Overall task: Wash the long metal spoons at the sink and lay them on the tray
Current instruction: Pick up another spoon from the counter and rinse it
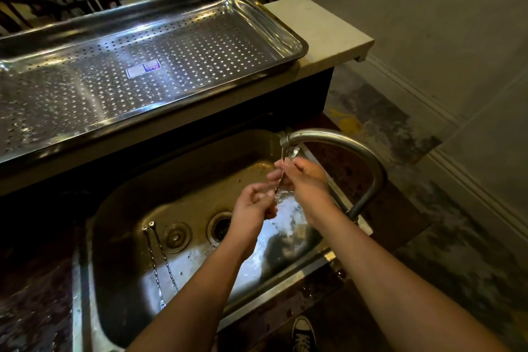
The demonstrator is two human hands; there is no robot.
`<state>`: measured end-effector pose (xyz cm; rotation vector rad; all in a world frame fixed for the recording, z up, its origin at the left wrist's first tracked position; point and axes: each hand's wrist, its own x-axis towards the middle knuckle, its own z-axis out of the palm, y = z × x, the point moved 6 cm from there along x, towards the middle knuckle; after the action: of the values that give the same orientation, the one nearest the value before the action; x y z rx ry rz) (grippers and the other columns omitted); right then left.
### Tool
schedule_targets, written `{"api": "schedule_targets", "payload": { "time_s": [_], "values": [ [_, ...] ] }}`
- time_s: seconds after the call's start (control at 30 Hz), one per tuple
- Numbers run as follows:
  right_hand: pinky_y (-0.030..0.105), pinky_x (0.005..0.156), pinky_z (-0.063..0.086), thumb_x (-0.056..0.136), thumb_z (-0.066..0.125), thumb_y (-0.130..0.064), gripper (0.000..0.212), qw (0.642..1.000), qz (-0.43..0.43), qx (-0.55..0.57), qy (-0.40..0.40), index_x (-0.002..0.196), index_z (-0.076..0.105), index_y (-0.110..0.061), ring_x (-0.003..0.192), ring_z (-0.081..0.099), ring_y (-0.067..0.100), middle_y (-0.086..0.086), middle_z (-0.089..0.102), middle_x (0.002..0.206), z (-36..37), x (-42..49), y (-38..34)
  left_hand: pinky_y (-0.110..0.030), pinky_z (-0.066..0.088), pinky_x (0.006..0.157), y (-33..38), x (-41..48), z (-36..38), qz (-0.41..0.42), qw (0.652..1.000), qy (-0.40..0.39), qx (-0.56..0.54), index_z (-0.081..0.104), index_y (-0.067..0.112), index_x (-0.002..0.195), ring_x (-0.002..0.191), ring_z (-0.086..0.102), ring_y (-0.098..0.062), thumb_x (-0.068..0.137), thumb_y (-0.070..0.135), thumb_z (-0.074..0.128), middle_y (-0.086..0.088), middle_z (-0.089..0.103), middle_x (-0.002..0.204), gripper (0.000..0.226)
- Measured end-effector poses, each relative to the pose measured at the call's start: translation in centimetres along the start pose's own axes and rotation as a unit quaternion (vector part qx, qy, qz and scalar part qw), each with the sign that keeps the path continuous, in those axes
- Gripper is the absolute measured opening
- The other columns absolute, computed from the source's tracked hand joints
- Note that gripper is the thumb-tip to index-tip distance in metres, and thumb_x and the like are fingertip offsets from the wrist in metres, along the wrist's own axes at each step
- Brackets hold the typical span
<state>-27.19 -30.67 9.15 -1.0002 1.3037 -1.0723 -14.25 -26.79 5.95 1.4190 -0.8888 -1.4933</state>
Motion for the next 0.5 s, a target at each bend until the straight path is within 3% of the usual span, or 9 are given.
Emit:
{"api": "schedule_targets", "payload": {
  "time_s": [0.07, 0.17, 0.27, 0.33, 0.4, 0.5],
  "values": [
    [0.031, 0.069, 0.053, 0.098, 0.056, -0.028, 0.019, 0.998, -0.015, -0.061, -0.008, 0.085, 0.07, -0.023, 0.078, 0.07, 0.015, -0.002, 0.075, 0.081, 0.3, 0.1, 0.3, -0.034, 0.053, 0.074, 1.3, 0.4, -0.1, -0.004, 0.999, 0.023, -0.046, 0.054, 0.015, 0.122, 0.089, 0.067, -0.022, 0.09, 0.005, 0.059, -0.008, 0.068, 0.101, 0.033],
    [0.023, 0.071, 0.054, 0.097, 0.052, -0.02, 0.023, 0.994, -0.02, -0.097, -0.044, 0.096, 0.071, -0.034, 0.089, 0.068, 0.006, -0.01, 0.072, 0.093, 1.1, -0.1, 1.1, -0.032, 0.058, 0.078, 5.2, 0.3, 1.3, 0.099, 0.995, -0.025, 0.008, 0.057, 0.021, 0.128, 0.098, 0.068, -0.016, 0.09, 0.013, 0.063, -0.003, 0.068, 0.11, 0.039],
    [0.016, 0.075, 0.054, 0.094, 0.047, -0.007, 0.034, 0.995, -0.028, -0.07, -0.06, 0.108, 0.067, -0.032, 0.096, 0.068, 0.005, -0.005, 0.071, 0.104, 1.6, 0.0, 0.6, -0.044, 0.052, 0.09, 8.5, 0.5, 1.8, 0.224, 0.948, -0.003, 0.227, 0.07, 0.012, 0.112, 0.101, 0.062, -0.024, 0.089, 0.011, 0.065, -0.01, 0.066, 0.106, 0.023],
    [0.015, 0.072, 0.051, 0.094, 0.047, -0.004, 0.035, 0.995, -0.031, -0.067, -0.063, 0.099, 0.067, -0.032, 0.091, 0.067, 0.002, -0.005, 0.07, 0.099, 1.7, 0.1, 0.5, -0.031, 0.045, 0.088, 9.6, 0.5, 1.5, 0.279, 0.896, 0.045, 0.343, 0.075, 0.013, 0.101, 0.097, 0.056, -0.022, 0.086, 0.013, 0.069, -0.004, 0.066, 0.097, 0.016],
    [0.016, 0.073, 0.051, 0.094, 0.047, -0.001, 0.036, 0.995, -0.025, -0.055, -0.074, 0.099, 0.067, -0.032, 0.093, 0.068, 0.004, -0.003, 0.071, 0.1, 1.6, 0.1, 1.0, -0.019, 0.039, 0.078, 10.4, 0.0, 1.4, 0.304, 0.87, 0.065, 0.382, 0.077, 0.015, 0.096, 0.091, 0.052, -0.019, 0.085, 0.017, 0.071, -0.001, 0.062, 0.09, 0.012],
    [0.023, 0.082, 0.052, 0.096, 0.05, -0.004, 0.029, 0.992, -0.035, -0.101, -0.072, 0.11, 0.069, -0.02, 0.102, 0.067, 0.015, 0.004, 0.071, 0.108, 1.1, 0.3, 1.4, -0.025, 0.044, 0.078, 9.7, -0.5, 1.5, 0.306, 0.866, 0.064, 0.391, 0.075, 0.017, 0.093, 0.088, 0.056, -0.016, 0.086, 0.014, 0.069, 0.0, 0.06, 0.089, 0.01]
  ]
}}
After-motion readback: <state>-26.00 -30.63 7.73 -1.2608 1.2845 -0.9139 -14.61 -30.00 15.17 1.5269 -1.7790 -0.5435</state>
